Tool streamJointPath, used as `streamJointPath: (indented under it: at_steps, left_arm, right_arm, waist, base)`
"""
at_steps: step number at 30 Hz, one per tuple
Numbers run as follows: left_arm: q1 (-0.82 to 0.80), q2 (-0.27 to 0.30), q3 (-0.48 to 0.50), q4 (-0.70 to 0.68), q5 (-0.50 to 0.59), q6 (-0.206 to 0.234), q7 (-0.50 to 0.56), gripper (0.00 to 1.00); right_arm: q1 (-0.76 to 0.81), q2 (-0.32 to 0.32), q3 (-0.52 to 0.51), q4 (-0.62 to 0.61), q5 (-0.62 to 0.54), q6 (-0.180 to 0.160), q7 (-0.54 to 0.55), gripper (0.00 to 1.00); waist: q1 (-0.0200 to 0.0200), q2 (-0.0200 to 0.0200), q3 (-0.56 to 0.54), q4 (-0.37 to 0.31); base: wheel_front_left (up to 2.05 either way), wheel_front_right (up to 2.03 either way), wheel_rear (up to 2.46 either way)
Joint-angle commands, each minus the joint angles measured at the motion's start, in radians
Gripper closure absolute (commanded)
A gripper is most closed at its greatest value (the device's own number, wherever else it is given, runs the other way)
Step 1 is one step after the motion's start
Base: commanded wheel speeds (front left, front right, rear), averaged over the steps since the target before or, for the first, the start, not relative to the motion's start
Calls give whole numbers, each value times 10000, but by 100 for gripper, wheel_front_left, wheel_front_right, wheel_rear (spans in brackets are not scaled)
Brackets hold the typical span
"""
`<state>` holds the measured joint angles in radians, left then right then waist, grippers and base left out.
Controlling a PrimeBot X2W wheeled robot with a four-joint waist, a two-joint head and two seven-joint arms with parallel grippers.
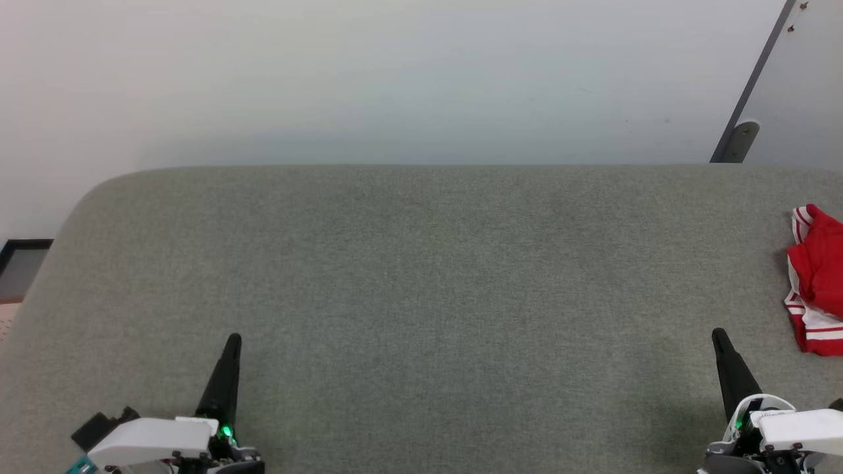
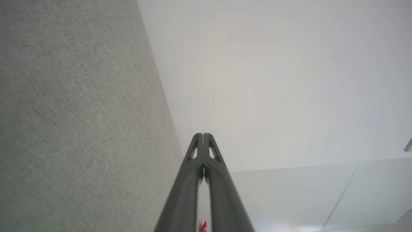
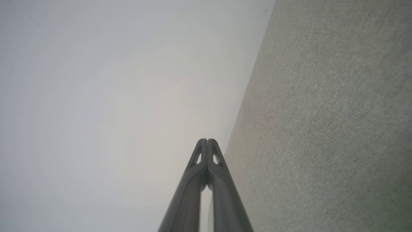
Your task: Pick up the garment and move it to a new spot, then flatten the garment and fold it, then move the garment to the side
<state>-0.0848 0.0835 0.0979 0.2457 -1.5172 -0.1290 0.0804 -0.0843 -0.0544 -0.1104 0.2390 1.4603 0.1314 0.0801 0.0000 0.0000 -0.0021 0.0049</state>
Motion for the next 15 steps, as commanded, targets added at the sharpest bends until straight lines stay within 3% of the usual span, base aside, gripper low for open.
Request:
streamJointPath:
  at_steps: [1,15]
  left_arm:
    - [-154,-44,48,-26,-181,-27,62,100]
    - [-256,-307,167,-13,-841,-31,319,100]
  right_arm:
    - [-124,20,-21,-8,242,-11,70,100]
    - [-287,55,-44,52,1336,-13,320,100]
  waist:
    - [0,0,4,-4]
    - [0,0,42,-39]
  base:
    - [0,0,0]
    - [0,0,0]
